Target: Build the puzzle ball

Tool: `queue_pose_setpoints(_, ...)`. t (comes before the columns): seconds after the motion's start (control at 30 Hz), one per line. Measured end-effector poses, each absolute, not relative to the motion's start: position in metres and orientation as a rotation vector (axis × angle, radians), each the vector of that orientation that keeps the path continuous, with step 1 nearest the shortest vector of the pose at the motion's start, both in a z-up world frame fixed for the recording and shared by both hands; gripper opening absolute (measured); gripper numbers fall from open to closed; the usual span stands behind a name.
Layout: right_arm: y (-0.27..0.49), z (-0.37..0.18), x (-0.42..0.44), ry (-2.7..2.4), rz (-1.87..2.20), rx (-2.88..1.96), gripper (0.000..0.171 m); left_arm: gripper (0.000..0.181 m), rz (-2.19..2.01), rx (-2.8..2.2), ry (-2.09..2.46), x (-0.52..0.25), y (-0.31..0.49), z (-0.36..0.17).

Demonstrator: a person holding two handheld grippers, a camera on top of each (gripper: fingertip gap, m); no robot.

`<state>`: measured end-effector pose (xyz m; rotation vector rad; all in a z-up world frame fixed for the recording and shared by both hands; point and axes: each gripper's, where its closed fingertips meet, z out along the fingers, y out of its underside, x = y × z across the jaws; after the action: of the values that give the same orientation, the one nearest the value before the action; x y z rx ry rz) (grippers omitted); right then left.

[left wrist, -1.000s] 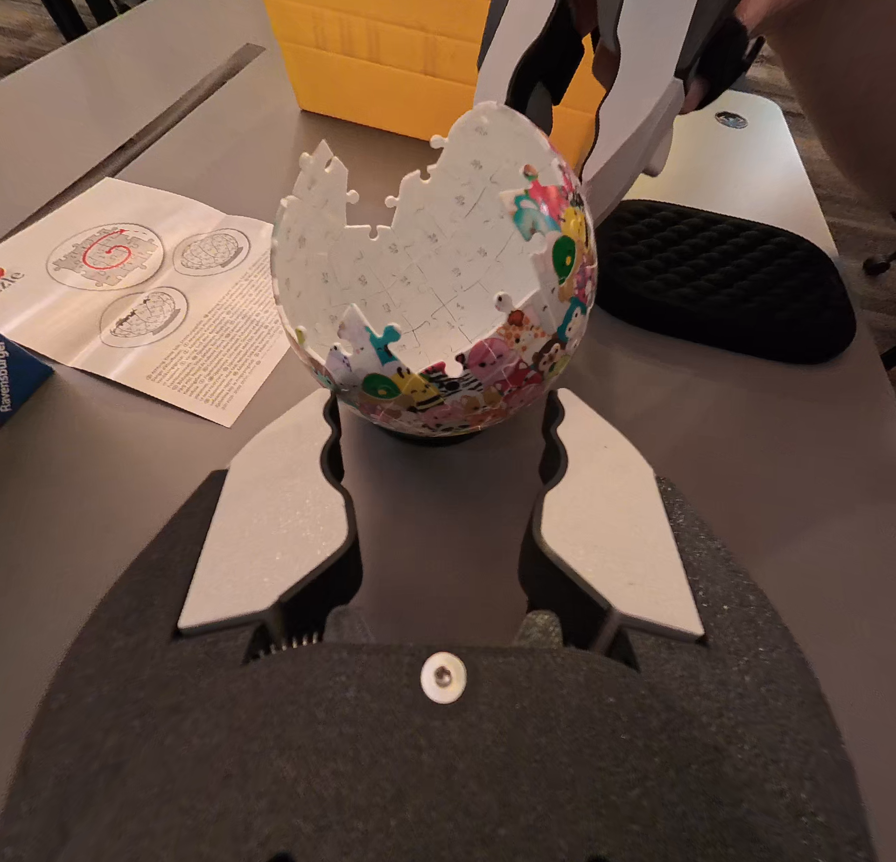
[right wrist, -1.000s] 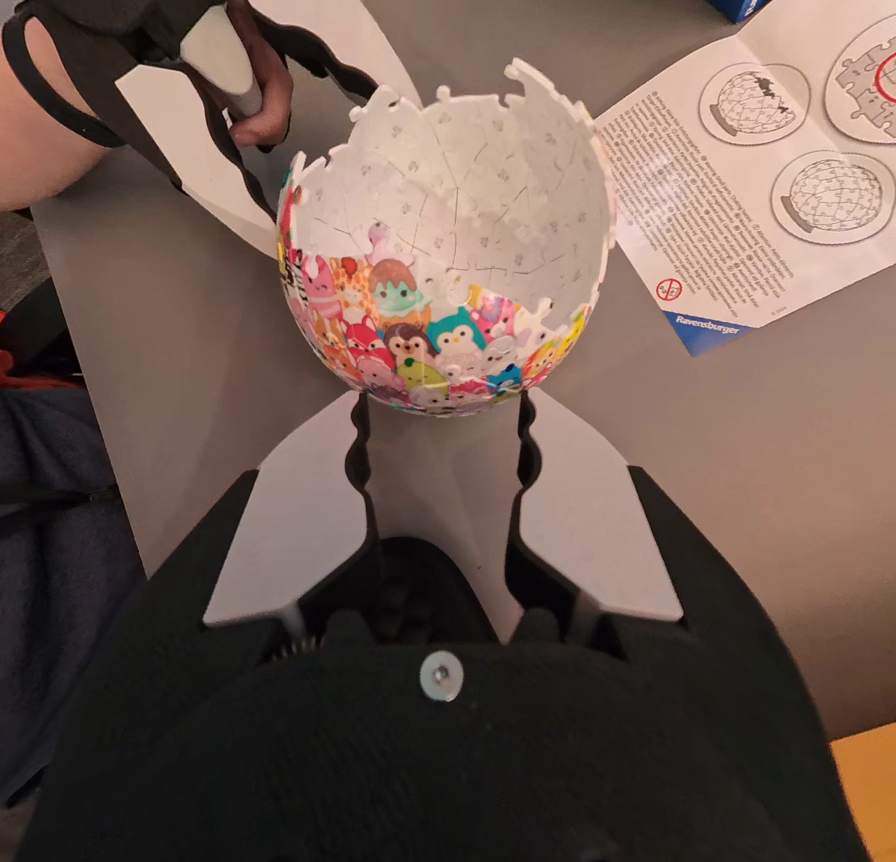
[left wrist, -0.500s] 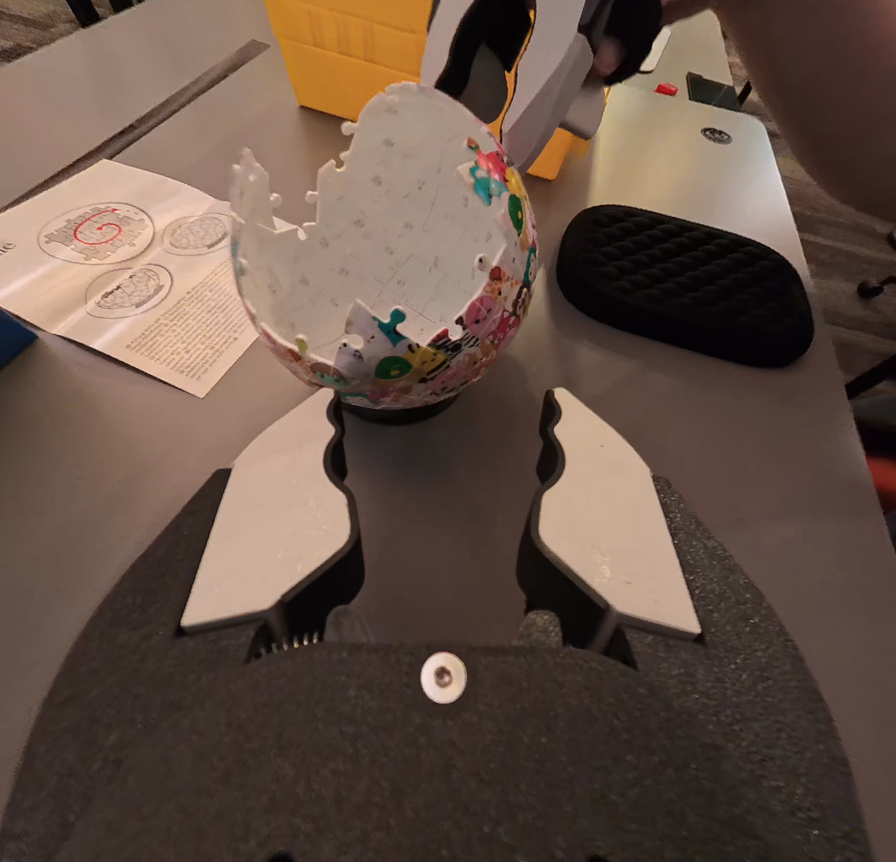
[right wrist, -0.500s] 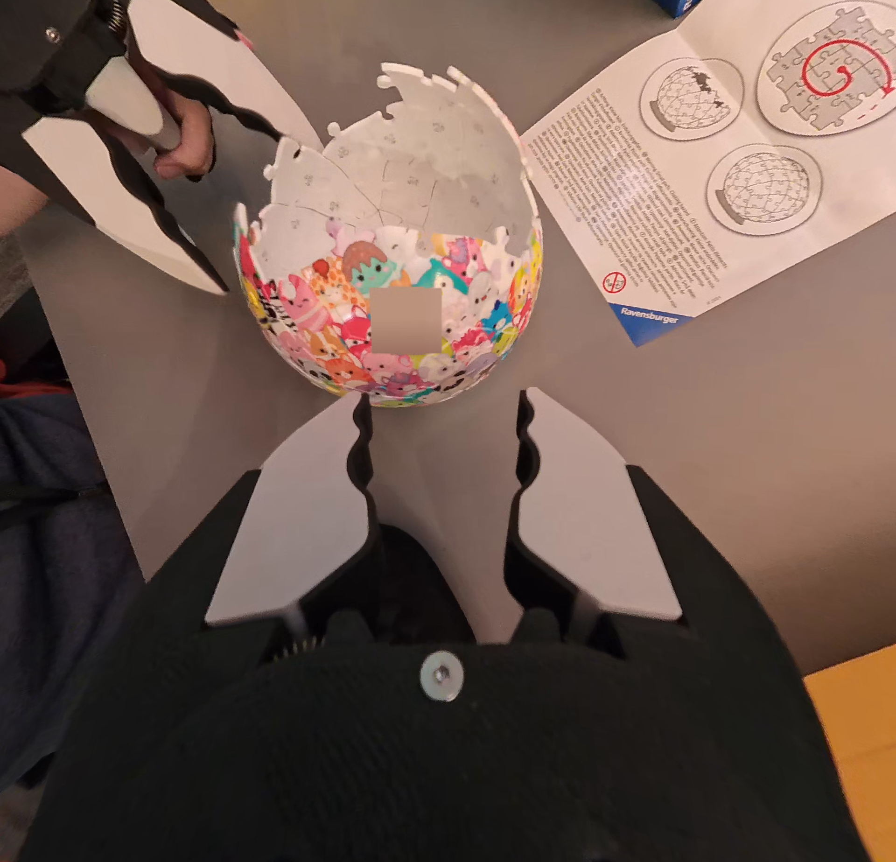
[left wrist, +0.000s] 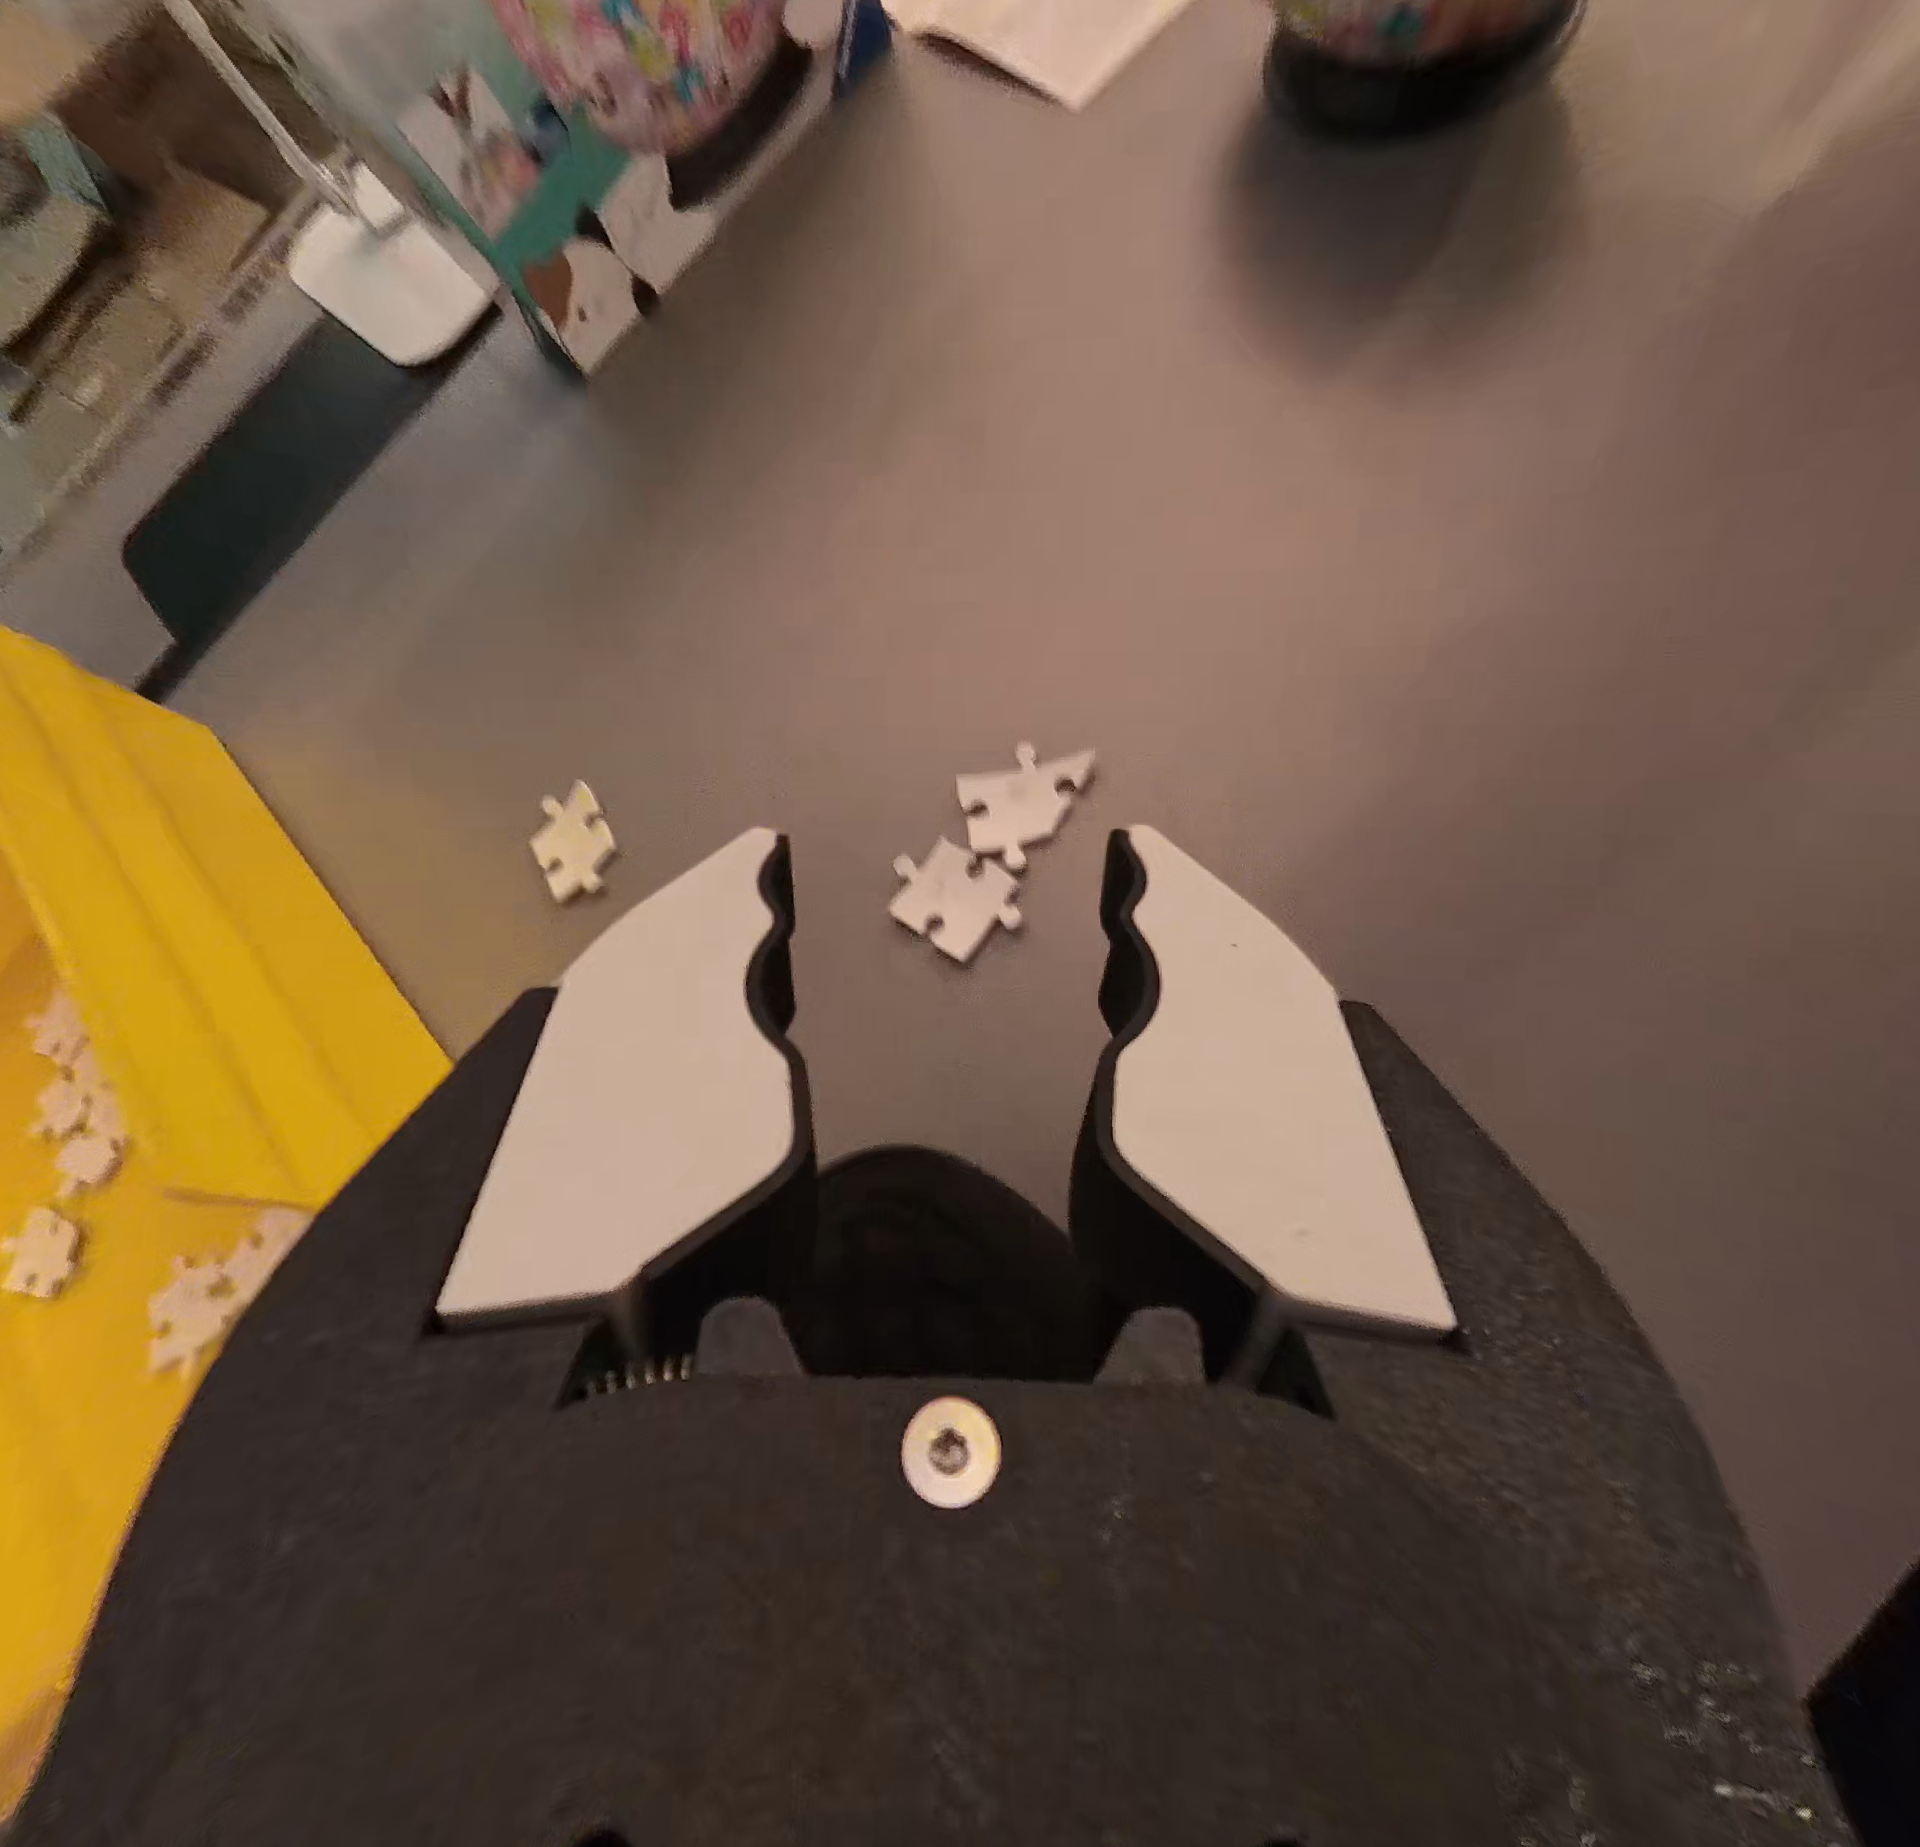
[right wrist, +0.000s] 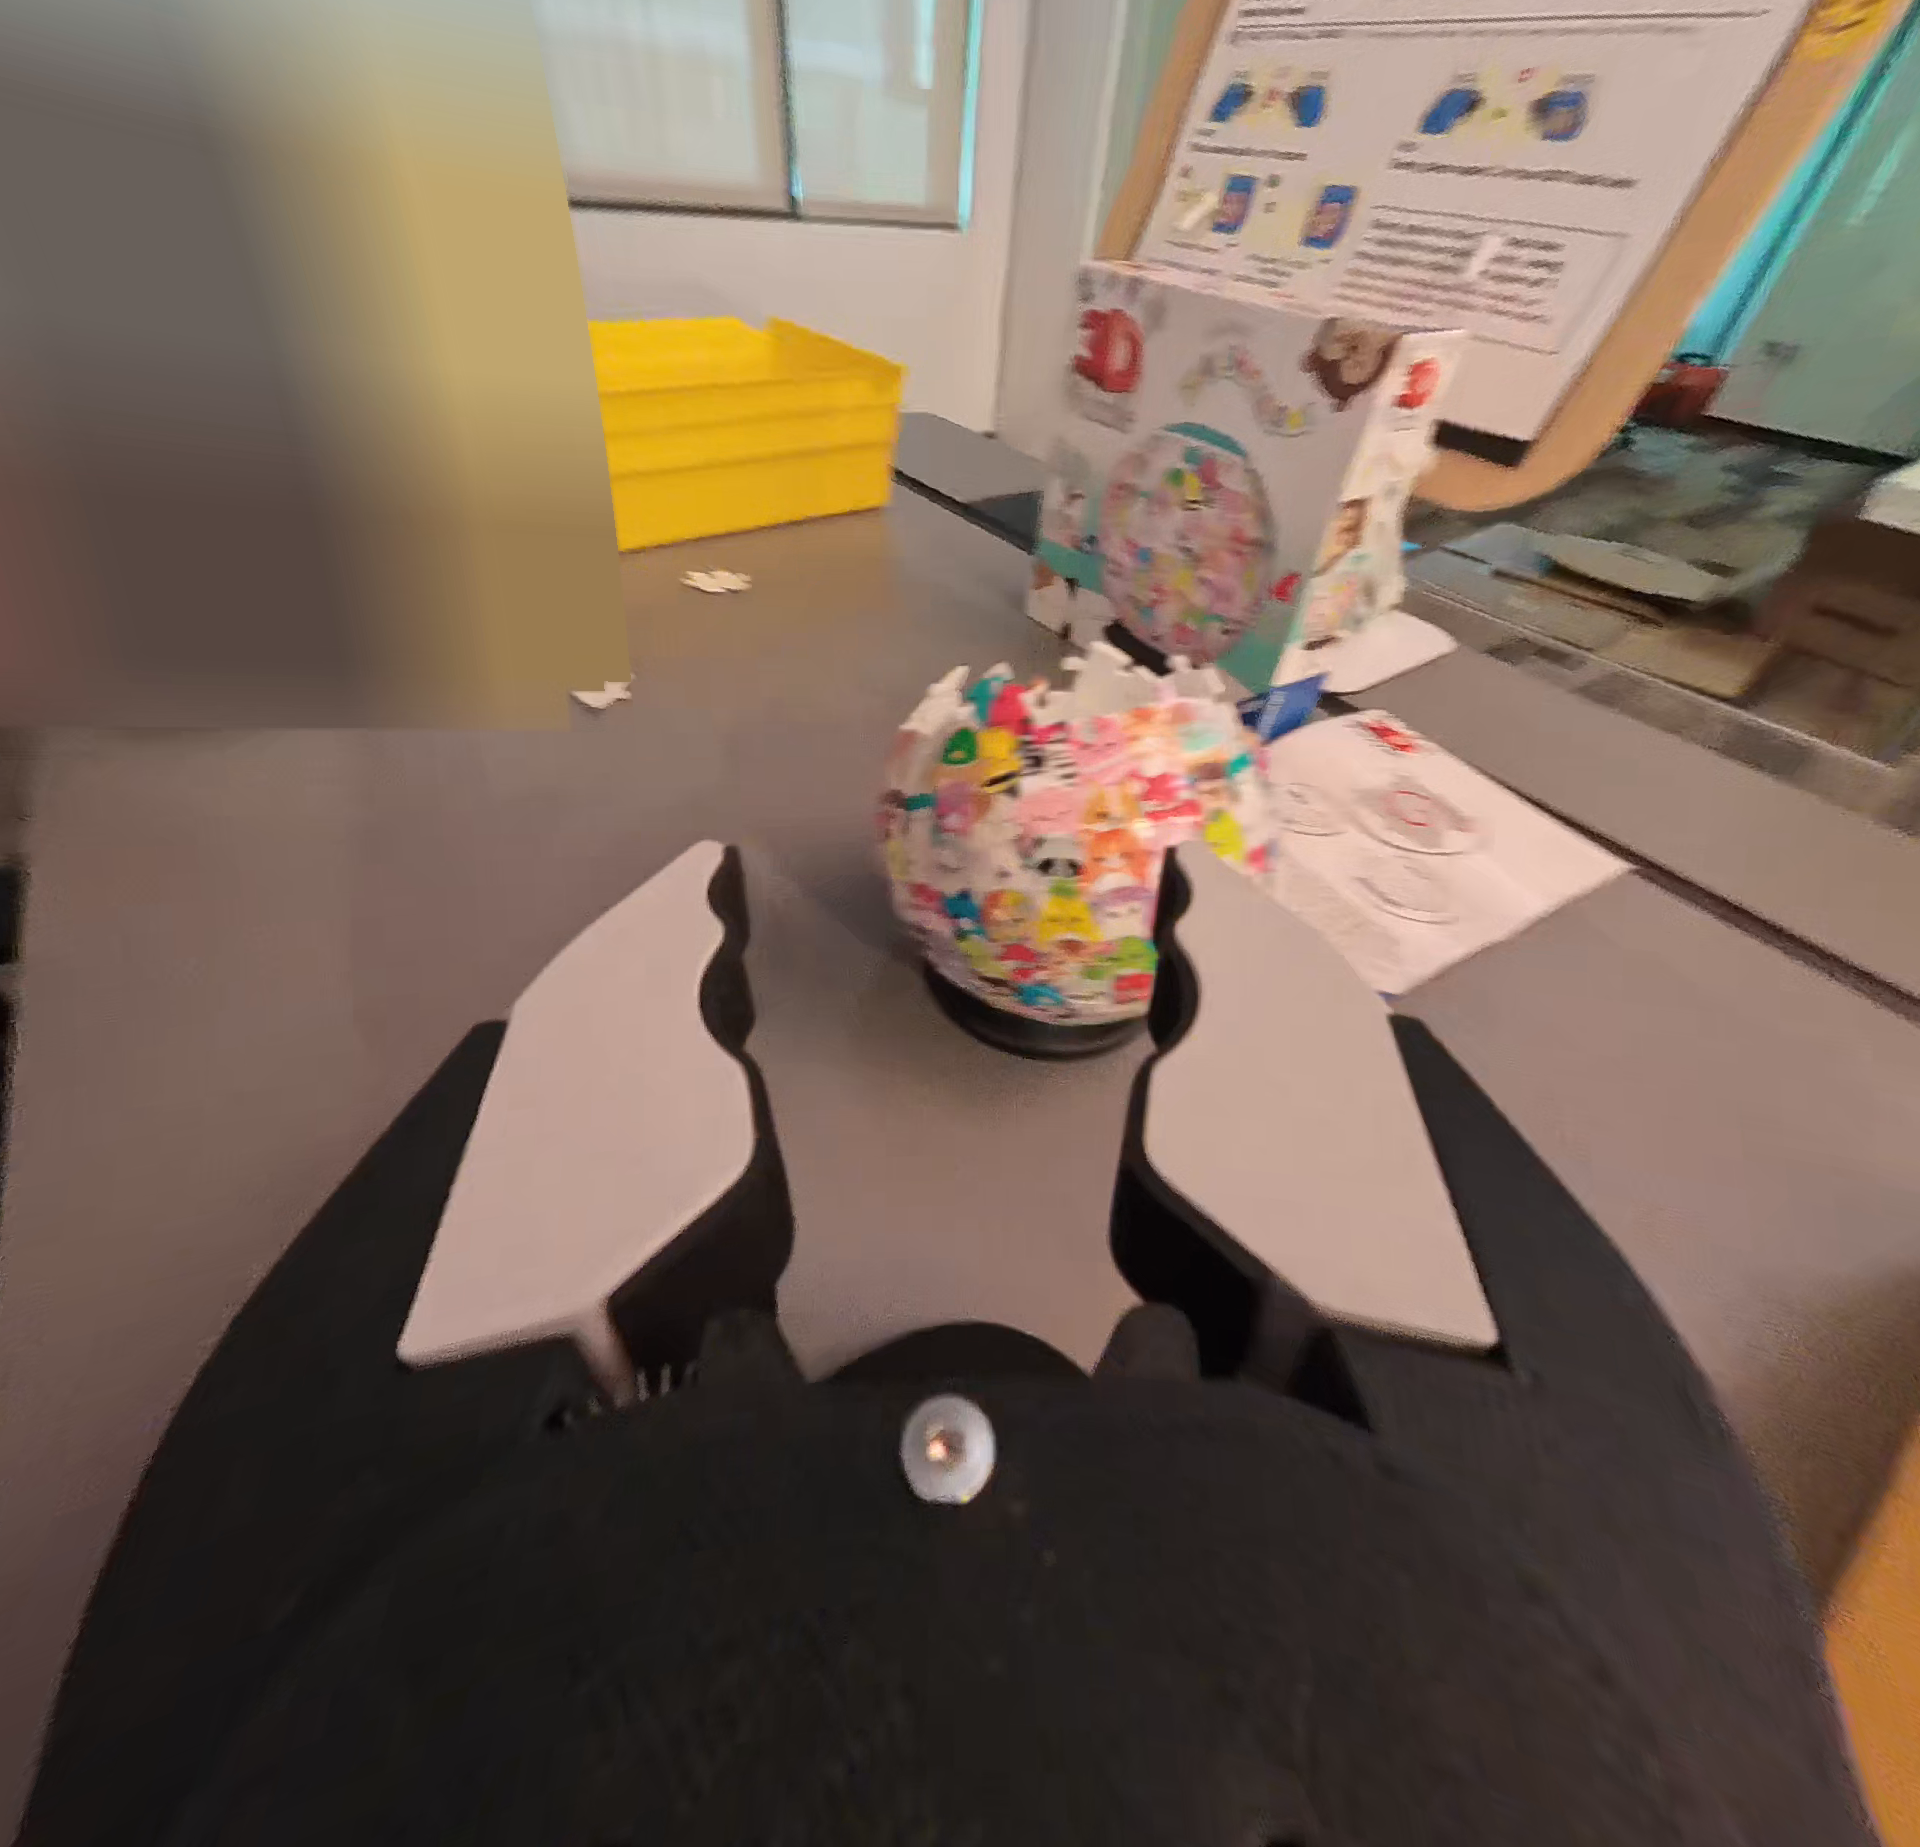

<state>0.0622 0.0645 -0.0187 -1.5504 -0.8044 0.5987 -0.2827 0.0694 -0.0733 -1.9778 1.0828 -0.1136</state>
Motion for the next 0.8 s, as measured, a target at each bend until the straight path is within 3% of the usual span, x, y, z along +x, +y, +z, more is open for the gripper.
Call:
queue_pose_setpoints(0.1, 0.058, -0.025, 0.048, -0.781, 0.596, -1.465, 0.053, 0.052, -0.162, -2.062, 1.100, -0.287, 0.058, -0.099)
queue_pose_setpoints(0.33, 0.051, -0.033, 0.034, -0.839, 0.375, -1.324, 0.025, 0.045, -0.235, -2.124, 1.070, -0.295, 0.072, -0.115)
queue_pose_setpoints(0.5, 0.048, -0.042, 0.033, -0.853, 0.480, -1.367, 0.000, 0.048, -0.283, -2.158, 1.114, -0.293, 0.082, -0.129)
queue_pose_setpoints(0.67, 0.048, -0.043, 0.032, -0.853, 0.527, -1.365, 0.000, 0.058, -0.209, -2.265, 1.199, -0.296, 0.090, -0.151)
queue_pose_setpoints(0.8, 0.047, -0.044, 0.029, -0.876, 0.544, -1.367, 0.001, 0.047, -0.232, -2.270, 1.210, -0.291, 0.093, -0.151)
